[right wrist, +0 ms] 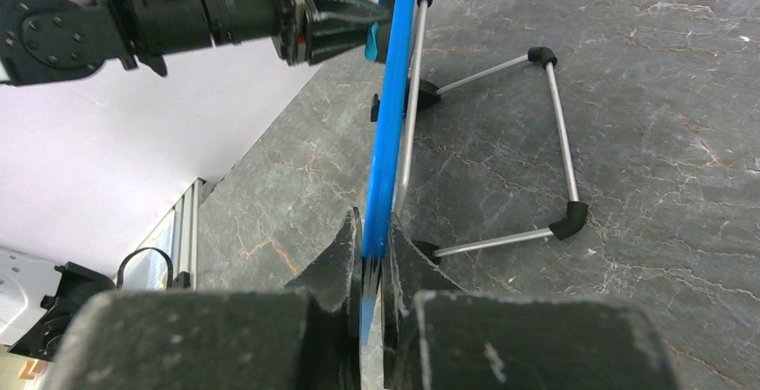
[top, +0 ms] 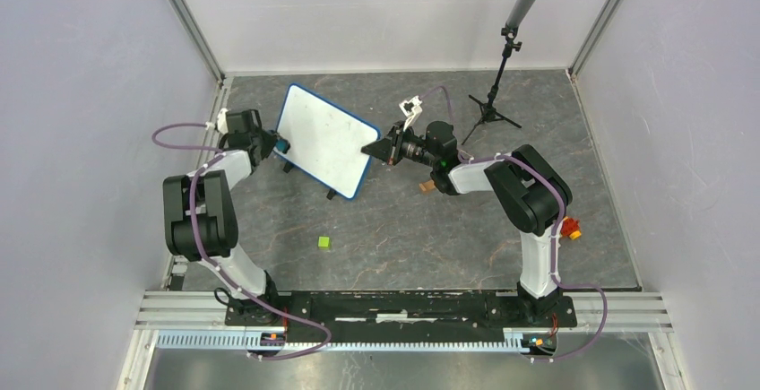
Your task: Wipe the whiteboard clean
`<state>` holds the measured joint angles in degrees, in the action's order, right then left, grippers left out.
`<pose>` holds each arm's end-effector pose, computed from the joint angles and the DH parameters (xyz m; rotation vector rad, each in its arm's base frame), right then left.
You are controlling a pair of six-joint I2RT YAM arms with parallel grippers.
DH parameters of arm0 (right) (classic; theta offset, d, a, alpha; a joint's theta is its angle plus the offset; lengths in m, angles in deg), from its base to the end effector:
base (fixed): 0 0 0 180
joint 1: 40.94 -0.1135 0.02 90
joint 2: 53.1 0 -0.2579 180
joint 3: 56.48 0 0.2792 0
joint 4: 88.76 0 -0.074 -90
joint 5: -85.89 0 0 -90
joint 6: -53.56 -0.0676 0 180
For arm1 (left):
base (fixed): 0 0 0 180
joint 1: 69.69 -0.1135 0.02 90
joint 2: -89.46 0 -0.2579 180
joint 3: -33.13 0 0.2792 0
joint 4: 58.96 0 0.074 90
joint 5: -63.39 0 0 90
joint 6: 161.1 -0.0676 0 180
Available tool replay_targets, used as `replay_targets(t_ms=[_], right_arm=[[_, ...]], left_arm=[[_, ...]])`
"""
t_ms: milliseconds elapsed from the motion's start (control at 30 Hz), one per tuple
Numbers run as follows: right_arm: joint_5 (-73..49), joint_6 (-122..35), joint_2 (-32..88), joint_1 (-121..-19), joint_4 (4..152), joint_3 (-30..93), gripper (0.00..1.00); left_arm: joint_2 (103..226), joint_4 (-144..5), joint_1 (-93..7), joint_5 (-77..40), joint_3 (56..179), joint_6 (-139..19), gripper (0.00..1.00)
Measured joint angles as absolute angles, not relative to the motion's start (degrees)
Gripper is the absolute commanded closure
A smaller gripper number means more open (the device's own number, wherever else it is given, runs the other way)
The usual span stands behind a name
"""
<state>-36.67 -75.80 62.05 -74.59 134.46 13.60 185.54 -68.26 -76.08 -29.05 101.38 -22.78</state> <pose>0.3608 0.2839 0.1451 -0.4026 1.7532 1.4034 0.4042 0.0482 0.1542 -1.0510 1.9799 -0.3541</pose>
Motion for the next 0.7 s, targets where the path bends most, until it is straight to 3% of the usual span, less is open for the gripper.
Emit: replay_targets(t_ms=[300,700], right_arm=[[-36.65,-75.99,62.05,-74.59,134.40,13.60,1.00],[-36.58,-76.04,62.14,-74.59,134.07,13.60,1.00]], left_arm=[[186.43,-63.89,-79.10,-26.91,95.87,-20.18,0.73],[186.28,-71.65,-73.37,-26.19,106.36,-26.06,0.73]])
